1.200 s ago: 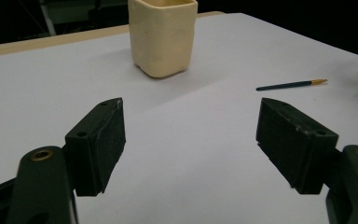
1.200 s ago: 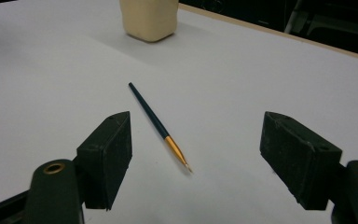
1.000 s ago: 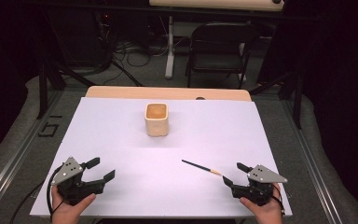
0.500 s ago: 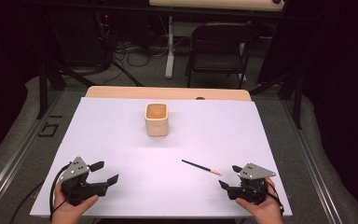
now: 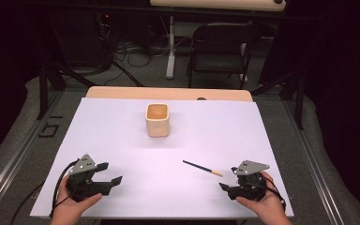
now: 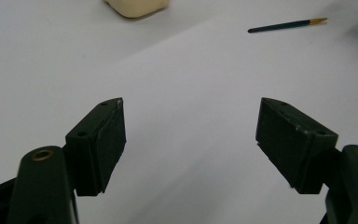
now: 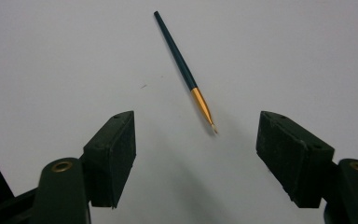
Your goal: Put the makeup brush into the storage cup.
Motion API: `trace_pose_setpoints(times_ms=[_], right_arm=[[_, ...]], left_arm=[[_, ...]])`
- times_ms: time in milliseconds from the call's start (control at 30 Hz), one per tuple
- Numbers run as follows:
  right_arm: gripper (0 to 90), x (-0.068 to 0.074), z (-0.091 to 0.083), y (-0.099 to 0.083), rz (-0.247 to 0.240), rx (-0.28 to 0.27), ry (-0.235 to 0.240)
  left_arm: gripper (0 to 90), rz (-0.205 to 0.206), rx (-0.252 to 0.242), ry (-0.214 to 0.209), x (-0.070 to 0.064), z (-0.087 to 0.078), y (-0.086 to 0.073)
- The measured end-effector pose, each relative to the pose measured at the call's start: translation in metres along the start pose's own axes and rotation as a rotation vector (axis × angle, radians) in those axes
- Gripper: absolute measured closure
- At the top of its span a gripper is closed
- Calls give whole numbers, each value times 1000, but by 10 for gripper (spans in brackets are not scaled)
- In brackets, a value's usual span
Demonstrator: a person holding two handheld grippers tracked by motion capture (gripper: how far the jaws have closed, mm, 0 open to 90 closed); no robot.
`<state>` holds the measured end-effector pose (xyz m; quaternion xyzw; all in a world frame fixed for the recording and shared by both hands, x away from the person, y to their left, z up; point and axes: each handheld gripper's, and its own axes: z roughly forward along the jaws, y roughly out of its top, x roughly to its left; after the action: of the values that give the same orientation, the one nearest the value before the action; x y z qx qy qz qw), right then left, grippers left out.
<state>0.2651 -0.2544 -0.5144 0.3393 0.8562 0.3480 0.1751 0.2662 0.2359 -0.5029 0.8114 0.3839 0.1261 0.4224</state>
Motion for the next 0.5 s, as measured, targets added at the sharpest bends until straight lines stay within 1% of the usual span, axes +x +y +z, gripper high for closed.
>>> trace_pose_setpoints(times_ms=[67, 167, 200, 233, 300, 333, 467, 500], right_arm=[[282, -5, -2, 4, 12, 7, 25], [278, -9, -3, 10, 6, 20, 41], [278, -10, -3, 12, 7, 13, 47], [278, -12, -4, 14, 8, 37, 61], [278, -13, -4, 17, -2, 45, 67], [278, -15, -4, 20, -14, 65, 78], [278, -17, -4, 26, -24, 86, 91], [278, -19, -4, 29, -30, 105, 93]], left_arm=[[246, -12, -14, 1, 1, 0, 2], [248, -14, -17, 2, 1, 1, 1], [248, -16, -15, 4, 1, 1, 0], [248, -16, -15, 6, 1, 2, -2], [248, -17, -13, 5, 1, 2, -3], [250, -20, -11, 3, 1, 2, -5], [252, -19, -13, 3, 2, 1, -6], [255, -22, -16, 5, 2, 1, -7]])
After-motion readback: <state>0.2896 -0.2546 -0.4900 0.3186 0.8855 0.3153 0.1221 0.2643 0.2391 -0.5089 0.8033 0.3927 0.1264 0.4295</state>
